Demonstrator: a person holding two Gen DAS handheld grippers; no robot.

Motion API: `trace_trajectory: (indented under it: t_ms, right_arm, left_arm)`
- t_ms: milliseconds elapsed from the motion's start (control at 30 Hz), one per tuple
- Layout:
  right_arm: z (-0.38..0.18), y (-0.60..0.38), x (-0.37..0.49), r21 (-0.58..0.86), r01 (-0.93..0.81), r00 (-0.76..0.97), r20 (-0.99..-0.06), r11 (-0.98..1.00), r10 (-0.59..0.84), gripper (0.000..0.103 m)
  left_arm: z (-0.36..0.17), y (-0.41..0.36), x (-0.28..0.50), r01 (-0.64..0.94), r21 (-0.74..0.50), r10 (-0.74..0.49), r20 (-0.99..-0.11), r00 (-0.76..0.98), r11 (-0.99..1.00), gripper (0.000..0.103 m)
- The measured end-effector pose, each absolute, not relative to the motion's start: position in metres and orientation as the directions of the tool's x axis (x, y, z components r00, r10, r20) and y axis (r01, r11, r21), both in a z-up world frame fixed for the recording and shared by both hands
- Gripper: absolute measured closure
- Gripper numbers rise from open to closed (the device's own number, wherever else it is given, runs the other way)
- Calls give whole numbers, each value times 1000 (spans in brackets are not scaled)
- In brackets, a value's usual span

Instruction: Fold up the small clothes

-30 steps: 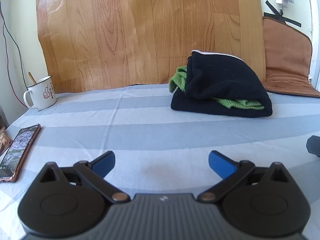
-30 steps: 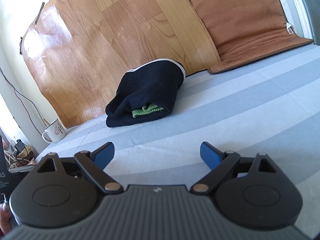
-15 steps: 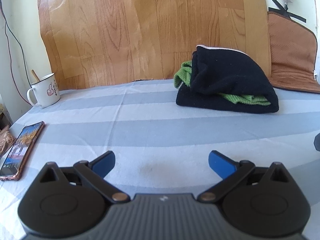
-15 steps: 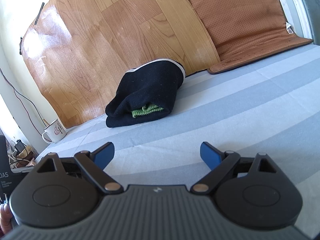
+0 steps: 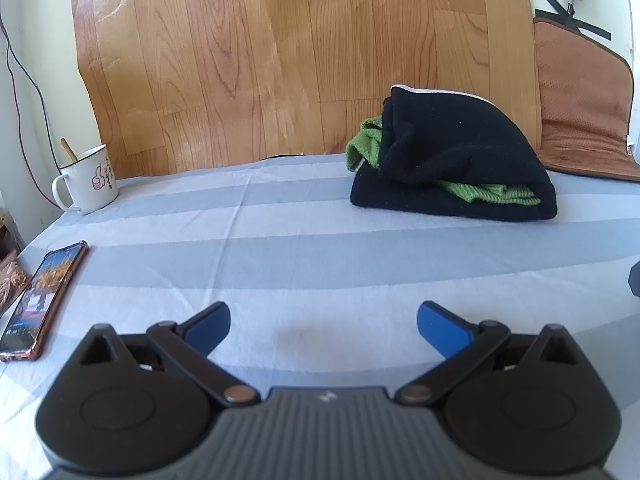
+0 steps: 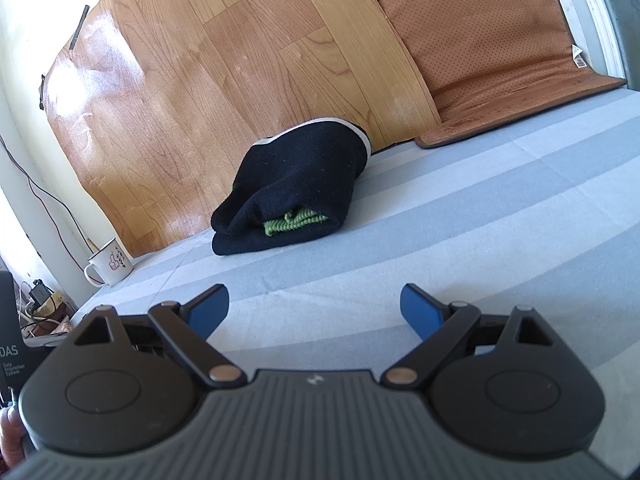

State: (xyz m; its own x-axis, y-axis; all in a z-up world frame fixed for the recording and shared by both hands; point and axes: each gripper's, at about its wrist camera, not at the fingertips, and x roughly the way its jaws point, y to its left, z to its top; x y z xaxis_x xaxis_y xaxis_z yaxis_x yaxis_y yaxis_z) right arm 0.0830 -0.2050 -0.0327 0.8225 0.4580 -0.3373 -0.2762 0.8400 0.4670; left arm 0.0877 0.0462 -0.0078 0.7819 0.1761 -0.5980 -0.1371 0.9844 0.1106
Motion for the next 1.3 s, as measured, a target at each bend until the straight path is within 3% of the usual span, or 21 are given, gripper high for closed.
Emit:
trace_trajectory:
  t_ms: [1300]
  right_arm:
    - [-33,-205,84,468,-276,819,-343,839,461,9]
  left_arm:
    - [-11,49,95,-157,113,193,-636,747,981,0]
